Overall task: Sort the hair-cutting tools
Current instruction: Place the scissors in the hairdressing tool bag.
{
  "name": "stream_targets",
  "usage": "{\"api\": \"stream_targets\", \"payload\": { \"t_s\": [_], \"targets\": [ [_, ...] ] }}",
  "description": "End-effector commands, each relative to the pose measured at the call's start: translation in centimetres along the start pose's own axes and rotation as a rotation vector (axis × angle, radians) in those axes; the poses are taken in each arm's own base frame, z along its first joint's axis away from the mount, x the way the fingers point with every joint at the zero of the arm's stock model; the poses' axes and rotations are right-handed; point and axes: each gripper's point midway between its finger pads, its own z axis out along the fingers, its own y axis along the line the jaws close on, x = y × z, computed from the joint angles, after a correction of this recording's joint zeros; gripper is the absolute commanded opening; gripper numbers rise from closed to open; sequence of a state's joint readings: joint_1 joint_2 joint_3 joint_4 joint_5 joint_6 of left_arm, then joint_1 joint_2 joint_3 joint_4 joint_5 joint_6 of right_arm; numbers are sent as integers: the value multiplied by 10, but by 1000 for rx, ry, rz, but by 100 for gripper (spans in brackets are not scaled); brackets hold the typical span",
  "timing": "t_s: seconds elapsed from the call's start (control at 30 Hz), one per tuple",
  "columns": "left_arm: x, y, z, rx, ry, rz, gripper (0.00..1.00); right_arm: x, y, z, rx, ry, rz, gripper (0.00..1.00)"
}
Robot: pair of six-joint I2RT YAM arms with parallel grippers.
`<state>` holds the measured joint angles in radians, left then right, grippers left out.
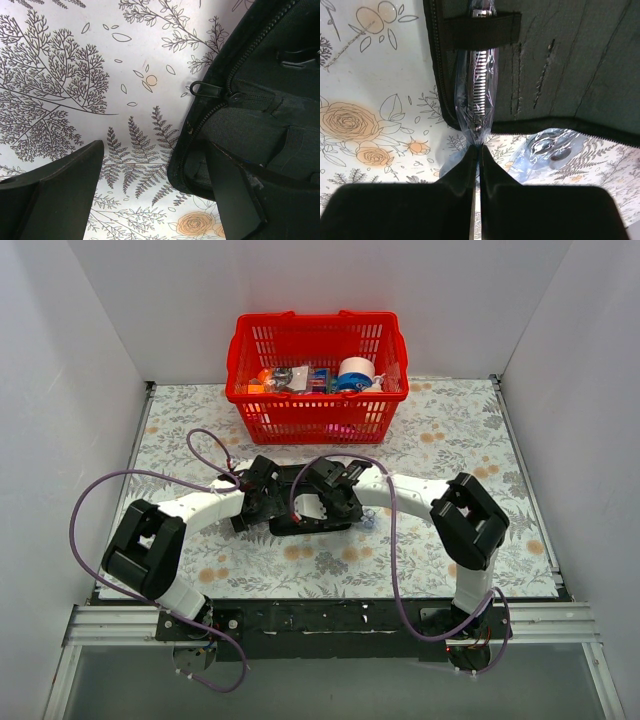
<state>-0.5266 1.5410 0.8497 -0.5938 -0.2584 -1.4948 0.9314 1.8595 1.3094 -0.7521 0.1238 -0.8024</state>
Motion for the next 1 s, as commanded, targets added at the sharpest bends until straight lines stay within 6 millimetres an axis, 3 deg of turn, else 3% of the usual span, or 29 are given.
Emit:
{"api": "stream_targets", "payload": {
  "t_s": [0.0,0.43,0.97],
  "targets": [
    [14,8,1,-12,36,19,83,-25,-17,-1,22,-72,-80,1],
    [14,10,1,-23,36,20,83,-57,-23,8,-1,-105,-144,1],
    [16,10,2,-21,41,22,83,-99,-4,14,-39,-212,-179,1]
  ]
}}
